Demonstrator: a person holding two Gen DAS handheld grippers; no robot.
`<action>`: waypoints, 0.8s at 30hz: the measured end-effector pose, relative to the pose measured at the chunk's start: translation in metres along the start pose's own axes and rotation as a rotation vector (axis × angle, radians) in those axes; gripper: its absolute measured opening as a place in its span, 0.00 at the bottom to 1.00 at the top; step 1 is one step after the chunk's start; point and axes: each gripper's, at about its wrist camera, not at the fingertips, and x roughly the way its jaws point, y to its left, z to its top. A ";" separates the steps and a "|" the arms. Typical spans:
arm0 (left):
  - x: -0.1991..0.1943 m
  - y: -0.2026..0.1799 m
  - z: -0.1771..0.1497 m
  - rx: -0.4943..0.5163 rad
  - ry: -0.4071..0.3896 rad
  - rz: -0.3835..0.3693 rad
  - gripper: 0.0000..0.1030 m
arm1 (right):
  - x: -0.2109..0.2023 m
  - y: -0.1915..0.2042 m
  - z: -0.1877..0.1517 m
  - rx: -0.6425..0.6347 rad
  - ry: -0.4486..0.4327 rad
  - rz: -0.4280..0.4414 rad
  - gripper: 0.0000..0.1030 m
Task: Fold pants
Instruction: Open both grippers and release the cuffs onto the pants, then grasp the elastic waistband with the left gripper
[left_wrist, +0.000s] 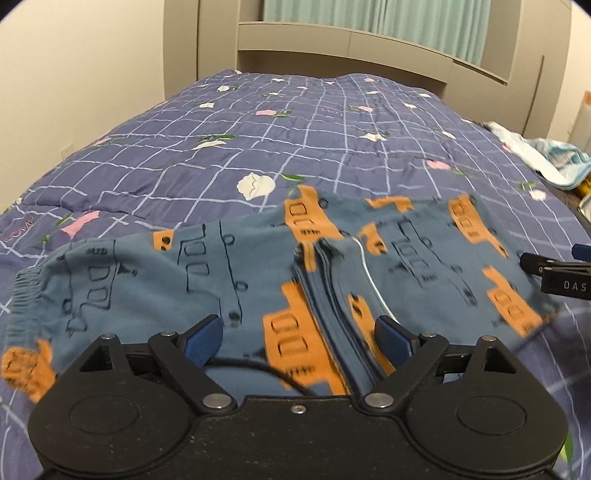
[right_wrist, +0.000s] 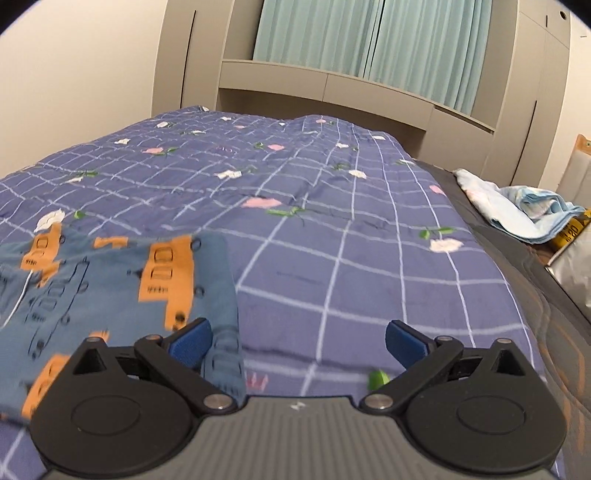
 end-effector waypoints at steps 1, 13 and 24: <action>-0.003 -0.001 -0.003 0.004 -0.002 0.001 0.88 | -0.004 0.000 -0.004 0.002 0.004 -0.002 1.00; -0.029 -0.001 -0.016 0.010 0.034 0.009 0.96 | -0.038 0.008 -0.027 0.013 0.022 -0.005 1.00; -0.095 0.047 -0.043 -0.134 -0.109 0.007 0.99 | -0.082 0.057 -0.026 -0.030 -0.078 0.107 1.00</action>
